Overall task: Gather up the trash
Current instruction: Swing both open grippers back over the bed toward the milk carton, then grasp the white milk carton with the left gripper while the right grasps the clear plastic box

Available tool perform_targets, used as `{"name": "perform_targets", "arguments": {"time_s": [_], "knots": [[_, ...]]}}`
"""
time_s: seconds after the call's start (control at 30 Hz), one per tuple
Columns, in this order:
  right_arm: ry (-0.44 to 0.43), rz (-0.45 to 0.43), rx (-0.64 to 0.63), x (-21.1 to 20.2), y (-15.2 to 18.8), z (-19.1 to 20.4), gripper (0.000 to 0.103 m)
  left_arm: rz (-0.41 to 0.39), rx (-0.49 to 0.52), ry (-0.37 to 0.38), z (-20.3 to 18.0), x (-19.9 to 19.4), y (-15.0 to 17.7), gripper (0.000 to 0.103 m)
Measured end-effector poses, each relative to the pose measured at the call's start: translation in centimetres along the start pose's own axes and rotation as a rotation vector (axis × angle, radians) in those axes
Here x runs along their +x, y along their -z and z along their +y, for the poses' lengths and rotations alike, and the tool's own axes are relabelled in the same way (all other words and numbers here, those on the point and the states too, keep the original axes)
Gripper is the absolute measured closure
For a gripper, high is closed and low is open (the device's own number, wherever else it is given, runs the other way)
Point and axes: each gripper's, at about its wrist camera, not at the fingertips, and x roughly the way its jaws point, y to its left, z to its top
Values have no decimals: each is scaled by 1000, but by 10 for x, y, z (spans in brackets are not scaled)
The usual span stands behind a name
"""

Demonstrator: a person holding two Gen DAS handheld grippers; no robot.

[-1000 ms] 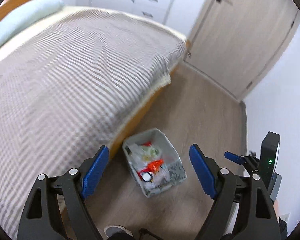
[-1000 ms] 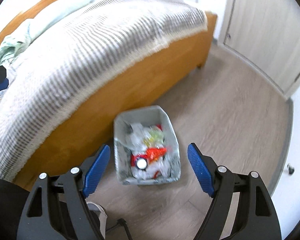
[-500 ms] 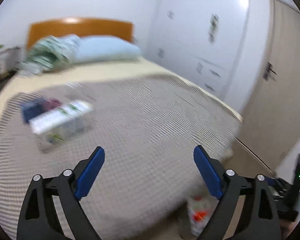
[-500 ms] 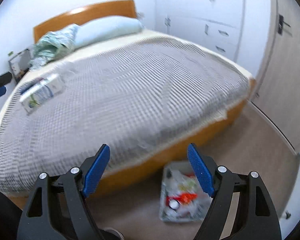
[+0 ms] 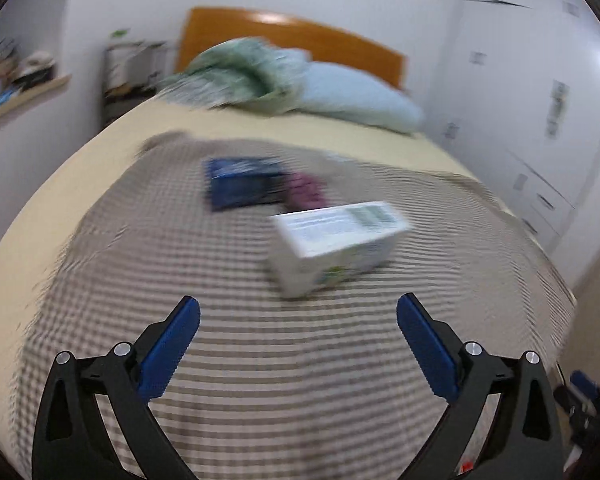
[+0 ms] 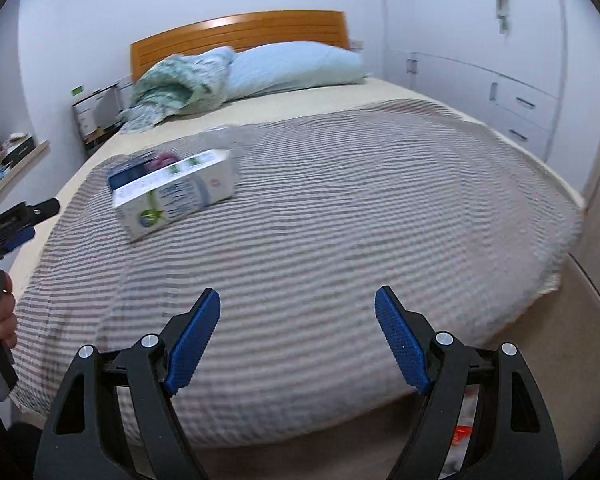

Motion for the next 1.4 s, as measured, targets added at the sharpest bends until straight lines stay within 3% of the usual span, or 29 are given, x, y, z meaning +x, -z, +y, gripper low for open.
{"name": "perform_targets", "arguments": {"time_s": [0.17,0.3,0.4,0.5,0.6,0.7,0.73,0.87,1.0,1.07,1.1,1.13,1.17,1.23,1.3,1.4], "knots": [[-68,27,-35,41,-6,53,27,11,-113,-20,42,12,-16,7],[-98,23,-27,65,-17,70,27,-23,-51,22,46,18,-28,7],[-120,17,14,82,-25,71,27,20,-49,3,51,39,-34,7],[-132,31,61,97,-28,63,27,30,-26,39,46,59,-42,7],[-145,56,115,109,-30,52,27,-48,156,148,22,61,-44,7],[-146,65,127,113,-30,43,27,-54,410,247,-8,77,-48,7],[-146,74,131,114,-30,39,27,-31,502,240,-19,89,-52,7],[-174,115,145,126,-30,26,27,46,687,175,-35,124,-58,7],[-176,163,194,139,-28,10,27,128,636,200,-30,150,-69,7],[-213,176,251,143,-28,2,27,216,478,241,-29,166,-73,8],[-230,172,267,143,-30,1,27,284,383,285,-31,167,-67,8],[-231,161,265,142,-32,1,27,329,379,386,-37,160,-61,8],[-221,148,254,141,-34,2,27,359,432,496,-44,149,-56,8],[-202,136,244,141,-37,2,27,377,522,570,-48,132,-51,7],[-204,134,266,143,-38,-3,27,295,556,496,-38,121,-55,7],[-211,119,294,139,-39,-11,27,259,408,437,-10,125,-68,7]]}}
